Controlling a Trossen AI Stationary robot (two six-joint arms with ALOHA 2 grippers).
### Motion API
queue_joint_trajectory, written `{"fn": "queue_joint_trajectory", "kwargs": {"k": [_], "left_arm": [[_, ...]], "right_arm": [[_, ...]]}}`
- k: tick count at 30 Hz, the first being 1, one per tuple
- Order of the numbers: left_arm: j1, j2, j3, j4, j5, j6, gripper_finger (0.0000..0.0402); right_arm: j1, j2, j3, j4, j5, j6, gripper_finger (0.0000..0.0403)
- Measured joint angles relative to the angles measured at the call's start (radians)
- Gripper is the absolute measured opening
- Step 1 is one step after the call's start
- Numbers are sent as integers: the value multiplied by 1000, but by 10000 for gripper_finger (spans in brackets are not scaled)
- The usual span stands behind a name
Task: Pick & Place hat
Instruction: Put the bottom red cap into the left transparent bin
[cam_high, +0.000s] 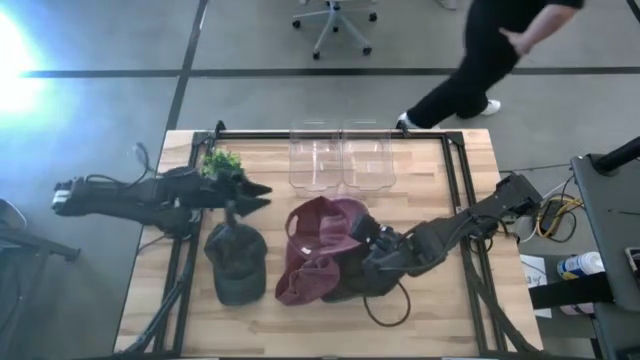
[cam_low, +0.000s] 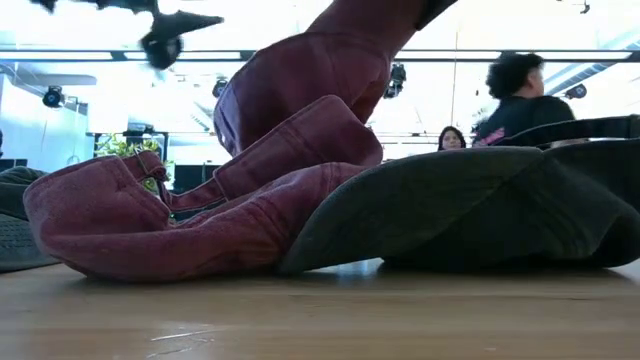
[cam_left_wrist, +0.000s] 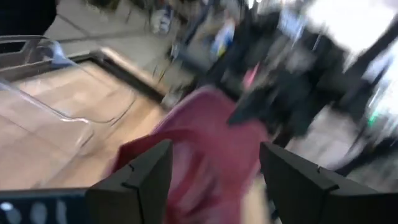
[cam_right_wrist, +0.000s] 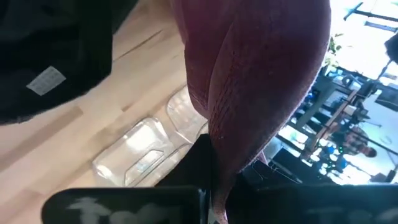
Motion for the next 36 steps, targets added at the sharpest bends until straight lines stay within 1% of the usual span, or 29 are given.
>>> {"fn": "queue_joint_trajectory", "kwargs": {"k": [3,6,10,12,16,18,21,24,27,32,36], "left_arm": [[0,174,135,-121,16,151,234],[0,348,232,-206,16,260,234],[1,512,363,-204,18,370,234],[2,591,405,-228,36,395,234],[0,710,503,-219,118,415,234],[-3,754,543,-208,130,418,234],[-5,817,586,-227,137,429,234],[-5,830,625,-261,111,428,234],[-4,800,640,-298,78,428,234],[-10,695,639,-372,12,422,234],[-20,604,631,-432,-99,409,234]], "right_arm": [[7,4,0,3,47,-9,13],[9,2,0,14,74,-17,13],[14,-13,0,35,83,-40,13],[16,-19,0,57,108,-47,13],[16,-24,0,82,158,-50,13],[16,-27,0,98,176,-50,13],[18,-30,0,91,173,-38,13],[23,-32,-1,52,174,18,13],[29,-44,0,-10,183,96,13],[37,-60,1,-37,185,146,13],[38,-66,1,-54,181,146,13]]}}
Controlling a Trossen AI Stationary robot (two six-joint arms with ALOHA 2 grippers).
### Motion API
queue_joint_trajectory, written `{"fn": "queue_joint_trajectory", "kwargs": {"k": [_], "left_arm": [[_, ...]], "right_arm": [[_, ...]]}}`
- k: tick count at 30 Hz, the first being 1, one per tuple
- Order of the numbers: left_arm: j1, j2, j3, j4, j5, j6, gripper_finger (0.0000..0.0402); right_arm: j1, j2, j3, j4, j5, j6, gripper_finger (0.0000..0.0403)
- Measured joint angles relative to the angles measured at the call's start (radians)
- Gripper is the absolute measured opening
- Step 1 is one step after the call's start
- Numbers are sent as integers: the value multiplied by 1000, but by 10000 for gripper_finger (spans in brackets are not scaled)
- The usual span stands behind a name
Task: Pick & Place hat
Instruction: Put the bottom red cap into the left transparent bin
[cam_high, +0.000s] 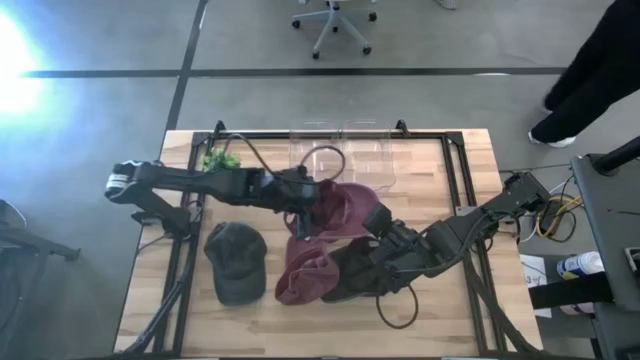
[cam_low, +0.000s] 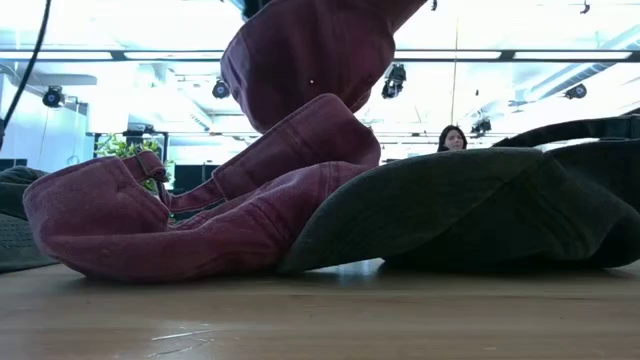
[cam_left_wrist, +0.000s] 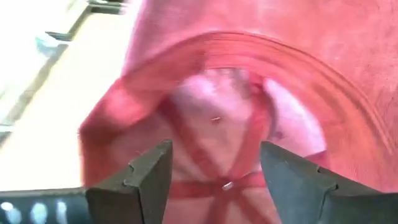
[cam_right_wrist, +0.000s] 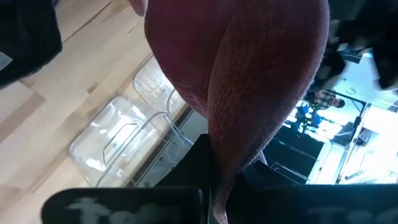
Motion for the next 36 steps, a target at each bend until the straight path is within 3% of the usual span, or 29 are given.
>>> {"fn": "queue_joint_trajectory", "kwargs": {"k": [3,8,12,15,19,22,28,36], "left_arm": [[-9,-77,-1,-99,-98,-38,234],[-19,-191,-38,-439,-225,-187,234],[-20,-275,-166,-499,-218,-318,234],[-20,-303,-300,-385,-143,-375,234],[-20,-297,-451,-26,-36,-423,234],[-20,-262,-498,213,-19,-433,234],[-19,-137,-425,378,36,-398,234],[-22,77,-247,371,111,-275,234]], "right_arm": [[-1,0,0,-1,-4,-11,13],[3,-1,0,-2,-4,-15,13],[5,-2,0,-2,-4,-16,13],[5,-2,0,-1,-4,-17,13],[5,-2,0,0,-6,-20,13],[4,-1,0,1,-15,-20,13],[4,11,0,23,-57,-17,13],[-19,12,-1,122,-75,-50,13]]}}
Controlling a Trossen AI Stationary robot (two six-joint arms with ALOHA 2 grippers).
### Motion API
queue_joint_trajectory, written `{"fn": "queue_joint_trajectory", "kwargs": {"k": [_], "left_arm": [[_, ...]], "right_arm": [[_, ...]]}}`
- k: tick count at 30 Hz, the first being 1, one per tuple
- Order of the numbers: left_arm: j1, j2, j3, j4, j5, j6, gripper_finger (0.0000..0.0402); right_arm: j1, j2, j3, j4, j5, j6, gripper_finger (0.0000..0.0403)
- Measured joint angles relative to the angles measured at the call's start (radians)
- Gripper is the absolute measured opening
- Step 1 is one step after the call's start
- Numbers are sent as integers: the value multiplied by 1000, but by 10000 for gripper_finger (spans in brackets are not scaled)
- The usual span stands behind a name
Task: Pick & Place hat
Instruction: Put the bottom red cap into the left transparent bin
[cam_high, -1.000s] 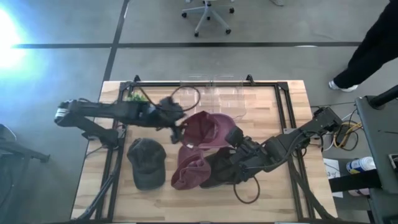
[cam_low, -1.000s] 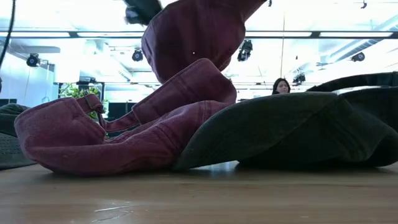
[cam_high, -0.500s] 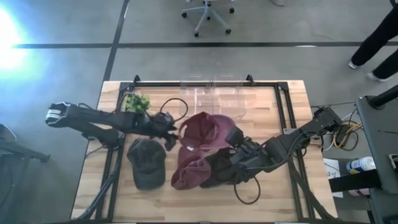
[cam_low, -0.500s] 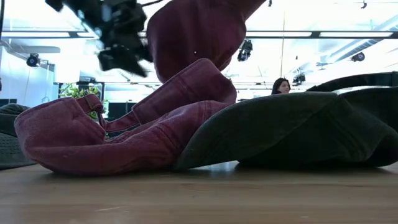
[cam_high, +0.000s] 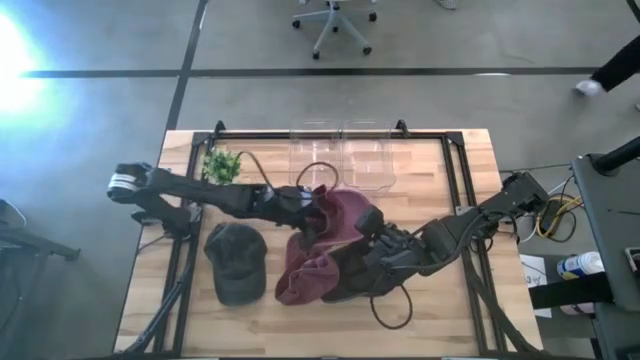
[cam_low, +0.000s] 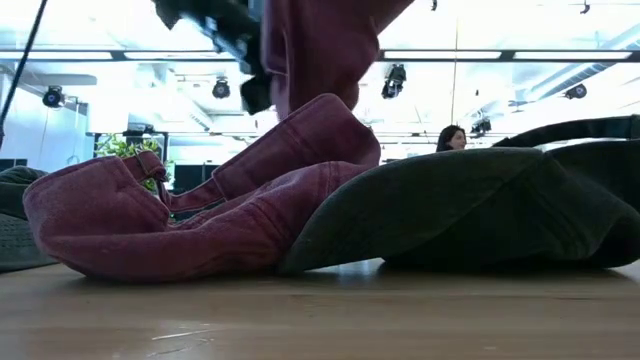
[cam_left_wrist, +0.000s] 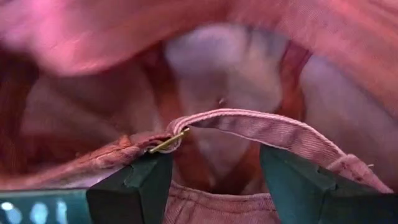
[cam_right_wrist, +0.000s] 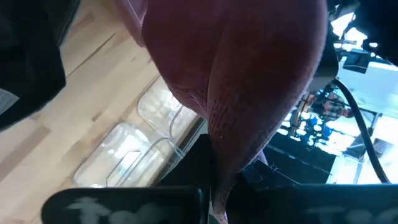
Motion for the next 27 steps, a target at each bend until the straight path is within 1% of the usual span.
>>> {"fn": "queue_joint_trajectory", "kwargs": {"k": [4,9,12,18,21,24,27], "left_arm": [[-2,62,83,-10,6,49,234],[-4,91,151,-11,-2,106,234],[-4,109,165,-14,0,147,234],[-7,124,165,-24,29,157,234],[-8,112,165,-26,9,161,234],[-3,82,163,-36,-19,219,234],[-1,57,165,-37,-20,225,234]], "right_arm": [[0,1,-2,8,-65,48,13],[2,0,-6,27,-64,87,13],[2,0,-8,53,-65,58,13],[1,1,-11,87,-80,16,13],[1,1,-11,90,-85,25,13],[1,1,-13,96,-76,39,13],[2,-1,-13,100,-59,37,13]]}}
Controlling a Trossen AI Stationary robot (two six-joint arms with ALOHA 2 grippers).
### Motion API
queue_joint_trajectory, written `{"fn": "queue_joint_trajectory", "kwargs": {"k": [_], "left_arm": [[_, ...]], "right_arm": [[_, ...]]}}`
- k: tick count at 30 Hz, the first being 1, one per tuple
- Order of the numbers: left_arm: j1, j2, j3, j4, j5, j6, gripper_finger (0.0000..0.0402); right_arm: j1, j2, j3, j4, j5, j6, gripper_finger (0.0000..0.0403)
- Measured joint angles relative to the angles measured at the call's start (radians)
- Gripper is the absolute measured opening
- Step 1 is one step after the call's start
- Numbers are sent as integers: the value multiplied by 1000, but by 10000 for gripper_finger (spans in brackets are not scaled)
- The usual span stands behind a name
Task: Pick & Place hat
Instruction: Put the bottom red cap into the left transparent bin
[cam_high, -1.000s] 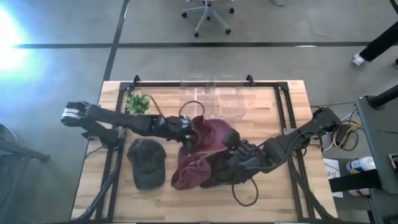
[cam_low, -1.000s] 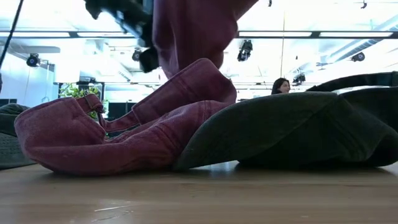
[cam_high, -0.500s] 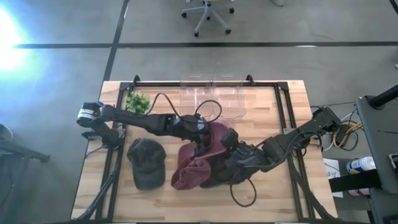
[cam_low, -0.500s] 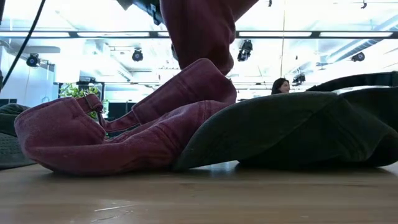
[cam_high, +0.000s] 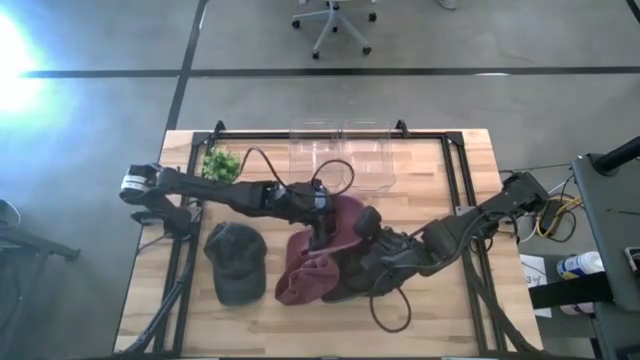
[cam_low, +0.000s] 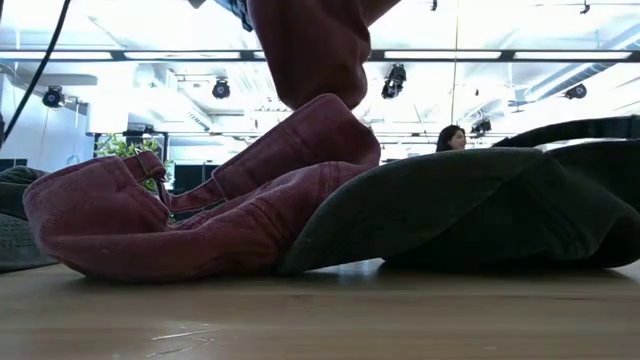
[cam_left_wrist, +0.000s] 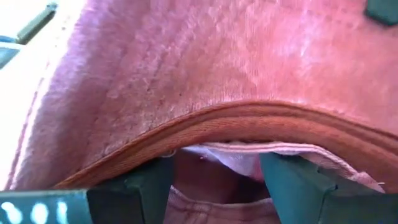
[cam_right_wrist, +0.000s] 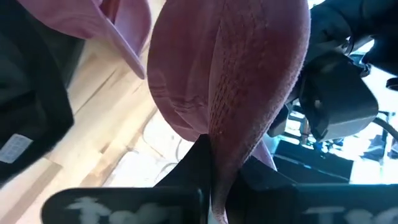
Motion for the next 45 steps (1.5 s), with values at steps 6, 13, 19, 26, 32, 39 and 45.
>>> {"fn": "queue_joint_trajectory", "kwargs": {"k": [6,13,19,26,32,39,45], "left_arm": [[-2,-34,0,-83,34,-36,234],[-2,-40,32,-213,77,-174,234],[-2,-63,93,-340,76,-149,234],[-2,-75,133,-320,77,-146,234],[-2,-96,245,-401,67,-144,234],[-2,-176,465,-601,-141,-48,234],[-2,-276,537,-884,-446,-83,234]], "right_arm": [[1,0,0,-3,1,2,13],[1,3,-2,-12,-6,-1,13],[1,3,-16,-4,-8,35,13],[-2,3,-83,218,-2,42,13],[-16,3,-148,368,72,137,13],[-15,3,-209,491,196,213,13],[-15,3,-234,588,322,241,13]]}}
